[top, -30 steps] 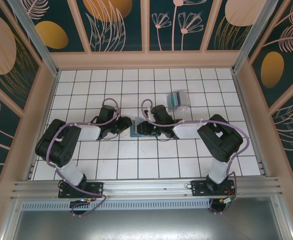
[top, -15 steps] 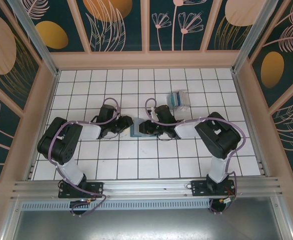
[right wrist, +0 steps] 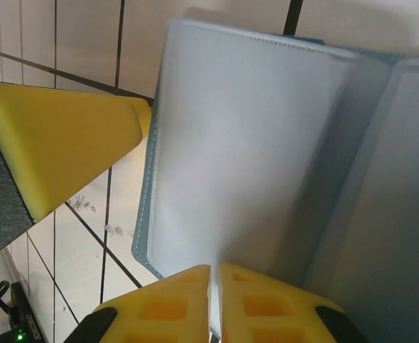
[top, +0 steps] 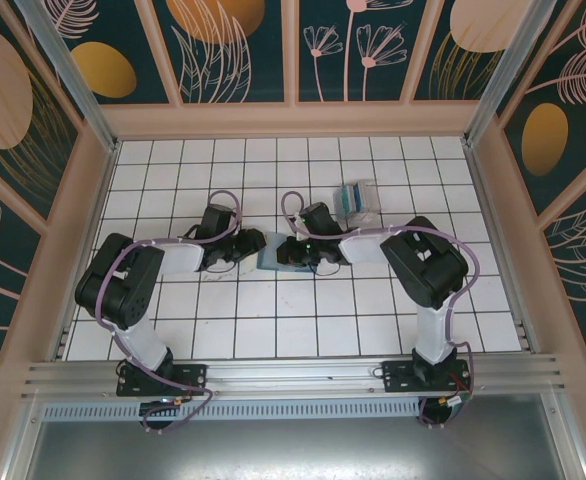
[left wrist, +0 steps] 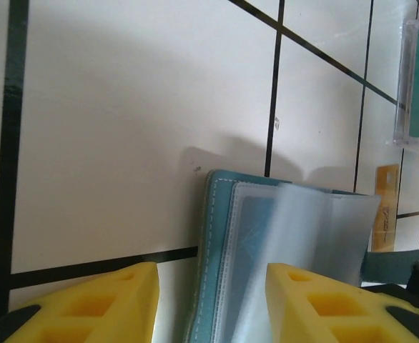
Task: Put the credit cards into the card holder
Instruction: Flip over the card slot in the card holder.
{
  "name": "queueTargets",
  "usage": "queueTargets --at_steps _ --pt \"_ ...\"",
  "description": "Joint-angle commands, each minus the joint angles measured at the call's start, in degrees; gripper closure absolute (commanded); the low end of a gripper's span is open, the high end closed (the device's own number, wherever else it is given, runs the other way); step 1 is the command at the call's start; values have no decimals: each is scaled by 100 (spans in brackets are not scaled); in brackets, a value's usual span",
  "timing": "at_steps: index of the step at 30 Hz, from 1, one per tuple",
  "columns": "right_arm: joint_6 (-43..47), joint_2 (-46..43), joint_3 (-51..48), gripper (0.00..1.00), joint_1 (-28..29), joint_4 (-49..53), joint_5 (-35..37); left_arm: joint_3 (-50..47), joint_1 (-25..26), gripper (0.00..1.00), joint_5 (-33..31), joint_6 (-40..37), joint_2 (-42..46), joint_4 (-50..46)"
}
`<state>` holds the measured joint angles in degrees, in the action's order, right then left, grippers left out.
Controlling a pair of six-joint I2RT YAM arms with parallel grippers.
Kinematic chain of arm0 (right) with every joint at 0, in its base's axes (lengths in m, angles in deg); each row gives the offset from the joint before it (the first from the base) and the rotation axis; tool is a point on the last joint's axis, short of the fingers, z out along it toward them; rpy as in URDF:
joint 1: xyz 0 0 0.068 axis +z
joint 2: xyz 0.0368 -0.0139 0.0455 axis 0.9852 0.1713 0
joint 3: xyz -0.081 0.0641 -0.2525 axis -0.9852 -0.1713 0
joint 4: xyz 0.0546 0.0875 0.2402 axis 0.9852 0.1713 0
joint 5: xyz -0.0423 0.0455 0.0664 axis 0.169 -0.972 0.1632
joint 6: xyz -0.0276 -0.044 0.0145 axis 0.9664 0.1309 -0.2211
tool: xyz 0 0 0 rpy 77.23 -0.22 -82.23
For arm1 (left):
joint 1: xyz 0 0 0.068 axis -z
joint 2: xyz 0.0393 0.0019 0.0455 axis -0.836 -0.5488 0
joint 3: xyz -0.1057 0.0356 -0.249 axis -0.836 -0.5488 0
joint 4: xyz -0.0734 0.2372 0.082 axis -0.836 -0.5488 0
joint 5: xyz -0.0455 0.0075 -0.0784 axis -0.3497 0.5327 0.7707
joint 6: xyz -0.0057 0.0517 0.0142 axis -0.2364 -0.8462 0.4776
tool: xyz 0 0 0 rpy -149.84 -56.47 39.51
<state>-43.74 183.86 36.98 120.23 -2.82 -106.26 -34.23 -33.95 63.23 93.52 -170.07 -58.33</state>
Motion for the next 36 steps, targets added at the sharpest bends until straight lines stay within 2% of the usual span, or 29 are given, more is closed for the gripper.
queueTargets --at_steps 1,6,12,22,28,36 --pt "313 163 261 88 -28 781 240 2 -18 54 -131 -153 -39 -87" --pt "312 380 346 90 -142 771 -90 10 -18 51 -30 -135 -121 143" --pt "346 467 380 92 -147 622 -379 177 0 54 4 -197 -505 -15" --pt "573 517 530 92 -142 647 -502 565 166 61 -529 -506 -994 -712" --pt "598 567 483 92 -147 522 -588 548 217 64 -156 -539 -1014 -458" --pt "655 515 352 93 -143 214 -731 538 220 81 462 -549 -990 -180"
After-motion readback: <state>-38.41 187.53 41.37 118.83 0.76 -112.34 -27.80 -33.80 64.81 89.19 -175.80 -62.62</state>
